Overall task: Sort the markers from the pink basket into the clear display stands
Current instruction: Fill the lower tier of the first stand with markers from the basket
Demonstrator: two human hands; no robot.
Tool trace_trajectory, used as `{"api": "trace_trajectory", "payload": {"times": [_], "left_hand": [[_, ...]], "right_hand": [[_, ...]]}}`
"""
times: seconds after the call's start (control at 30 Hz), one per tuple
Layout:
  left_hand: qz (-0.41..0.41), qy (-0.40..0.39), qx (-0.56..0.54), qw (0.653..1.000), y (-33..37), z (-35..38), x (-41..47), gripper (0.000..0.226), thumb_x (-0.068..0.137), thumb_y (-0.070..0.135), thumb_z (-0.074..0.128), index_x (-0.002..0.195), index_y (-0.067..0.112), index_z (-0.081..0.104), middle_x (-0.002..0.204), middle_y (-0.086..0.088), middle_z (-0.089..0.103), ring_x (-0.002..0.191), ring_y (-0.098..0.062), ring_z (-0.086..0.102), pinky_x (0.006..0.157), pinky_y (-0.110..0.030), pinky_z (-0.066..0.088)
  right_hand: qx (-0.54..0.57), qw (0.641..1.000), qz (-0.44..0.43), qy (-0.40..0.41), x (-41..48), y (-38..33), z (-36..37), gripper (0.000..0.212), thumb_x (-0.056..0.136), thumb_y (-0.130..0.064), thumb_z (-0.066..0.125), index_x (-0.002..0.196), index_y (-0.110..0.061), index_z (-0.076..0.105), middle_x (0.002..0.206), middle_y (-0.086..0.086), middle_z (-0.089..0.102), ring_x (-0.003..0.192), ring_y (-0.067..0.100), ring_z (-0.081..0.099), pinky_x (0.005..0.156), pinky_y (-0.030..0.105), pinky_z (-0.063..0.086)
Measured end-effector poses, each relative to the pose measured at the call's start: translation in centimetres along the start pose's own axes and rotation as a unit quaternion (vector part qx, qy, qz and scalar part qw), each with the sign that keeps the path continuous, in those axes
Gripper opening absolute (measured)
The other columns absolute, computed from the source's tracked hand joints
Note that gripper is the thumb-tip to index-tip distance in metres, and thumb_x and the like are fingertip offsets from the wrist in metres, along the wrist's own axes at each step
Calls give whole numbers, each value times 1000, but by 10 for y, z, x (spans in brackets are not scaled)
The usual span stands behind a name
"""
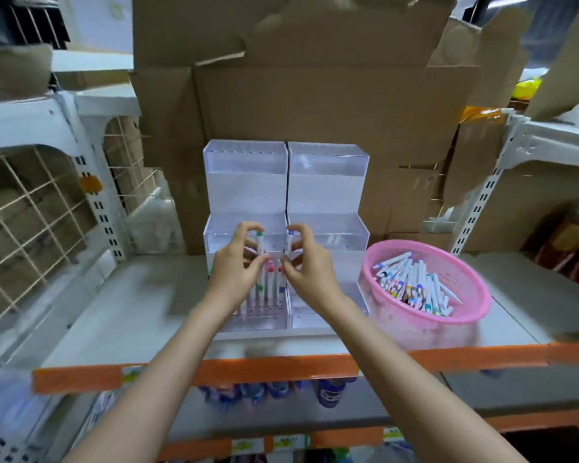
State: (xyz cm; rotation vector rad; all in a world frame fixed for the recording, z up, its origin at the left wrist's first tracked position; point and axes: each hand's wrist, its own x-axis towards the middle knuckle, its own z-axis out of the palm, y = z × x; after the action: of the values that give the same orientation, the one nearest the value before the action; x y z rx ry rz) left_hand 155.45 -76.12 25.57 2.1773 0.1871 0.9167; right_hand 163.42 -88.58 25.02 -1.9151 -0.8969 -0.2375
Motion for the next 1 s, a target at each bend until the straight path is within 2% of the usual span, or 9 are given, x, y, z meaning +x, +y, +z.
{"api": "trace_trajectory", "payload": {"times": [0.07,0.13,0.2,0.27,0.4,0.53,0.73,0.93,1.0], "left_hand": [[-6,13,-3,1000,-5,-6,0,37,82,7,71,111,18,50,81,4,58,66,-3,63,64,-23,52],[-6,19,-9,1000,-8,-10,1,37,82,6,71,111,16,50,86,-1,58,68,-11,64,64,-26,53],[5,21,-4,1000,-12,-11,1,34,81,4,71,108,13,52,89,-4,58,68,-16,64,63,-22,53],[11,20,3,1000,-16,-12,1,32,80,3,72,103,13,52,89,-4,57,70,-17,62,61,-14,50],[-1,16,-19,1000,-21,-12,-2,32,78,4,74,97,14,51,85,1,55,68,-11,59,62,-10,47],[-12,4,-27,1000,-25,-12,-5,33,77,8,76,93,18,48,80,6,55,70,-9,62,60,-8,46],[3,-9,-13,1000,-27,-13,-3,28,78,11,76,95,8,54,76,13,56,70,4,58,63,-5,44],[21,-19,4,1000,-33,-16,-2,28,78,10,76,92,13,52,72,13,55,69,-1,59,62,-9,44],[22,-28,9,999,-36,-15,-2,28,77,8,76,91,11,52,71,10,56,68,-5,59,62,-13,45]], "right_hand": [[-2,1000,-1,-5,-1,-4,10,42,86,-3,62,123,-13,45,78,-5,56,64,24,60,60,38,47],[-2,1000,2,-13,0,-7,17,41,88,-4,61,125,-13,45,79,-10,50,61,18,56,57,31,42],[-4,1000,5,-17,-1,-7,21,41,88,-1,59,125,-13,45,79,-13,47,56,8,52,55,25,38],[-5,1000,12,-20,-2,-7,24,40,88,0,58,124,-13,46,79,-16,46,56,5,52,53,20,38],[-4,1000,17,-4,-7,-5,29,39,89,-6,62,122,-17,46,81,-17,49,63,14,58,57,24,44],[-6,1000,18,14,-9,-3,31,38,89,-8,62,123,-16,46,81,-18,48,64,6,56,57,17,42],[10,999,22,28,-11,-3,34,31,89,-11,63,117,-12,49,82,-16,50,67,17,59,59,22,44],[5,999,24,42,-10,-1,39,30,90,-9,61,118,-12,48,82,-14,49,63,2,53,56,13,39],[6,999,26,45,-8,0,41,30,90,-8,61,117,-13,48,86,-8,52,63,2,53,57,16,41]]}}
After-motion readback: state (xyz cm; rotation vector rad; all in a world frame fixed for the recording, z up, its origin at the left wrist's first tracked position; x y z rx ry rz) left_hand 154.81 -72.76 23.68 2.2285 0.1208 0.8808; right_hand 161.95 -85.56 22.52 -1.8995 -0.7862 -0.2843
